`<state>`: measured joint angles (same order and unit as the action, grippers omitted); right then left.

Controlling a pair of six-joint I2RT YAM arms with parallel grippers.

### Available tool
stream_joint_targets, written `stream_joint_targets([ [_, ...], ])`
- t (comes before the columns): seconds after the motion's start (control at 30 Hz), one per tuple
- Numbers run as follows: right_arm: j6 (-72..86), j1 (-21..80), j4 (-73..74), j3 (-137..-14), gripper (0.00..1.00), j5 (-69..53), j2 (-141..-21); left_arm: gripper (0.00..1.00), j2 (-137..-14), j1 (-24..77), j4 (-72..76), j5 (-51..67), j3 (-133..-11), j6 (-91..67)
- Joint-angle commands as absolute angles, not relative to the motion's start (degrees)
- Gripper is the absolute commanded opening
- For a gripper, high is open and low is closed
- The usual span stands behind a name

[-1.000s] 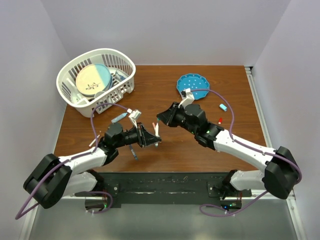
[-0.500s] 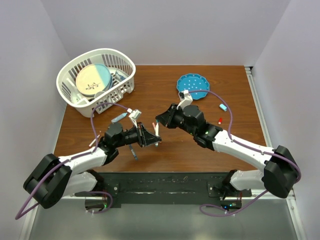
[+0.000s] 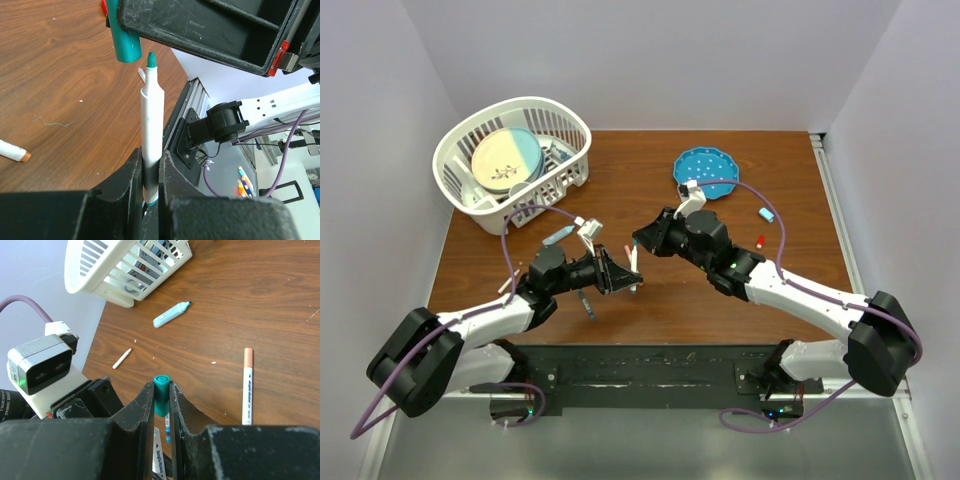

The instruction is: Insert the pens into the pen caps

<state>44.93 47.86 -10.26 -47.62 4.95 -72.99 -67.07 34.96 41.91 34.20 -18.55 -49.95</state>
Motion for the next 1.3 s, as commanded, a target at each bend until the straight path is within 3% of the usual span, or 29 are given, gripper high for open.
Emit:
stream_joint_targets([
  [0.0,43.59,48.08,-10.9,-49.57,0.0,6.33,-71.19,0.0,-66.8,35.16,44.21,35.07,-18.55,-48.78],
  [1.27,41.84,48.08,-10.02,-47.99,0.0,4.57,-69.78,0.0,-67.85,35.16,44.3,35.51,-19.86,-48.16],
])
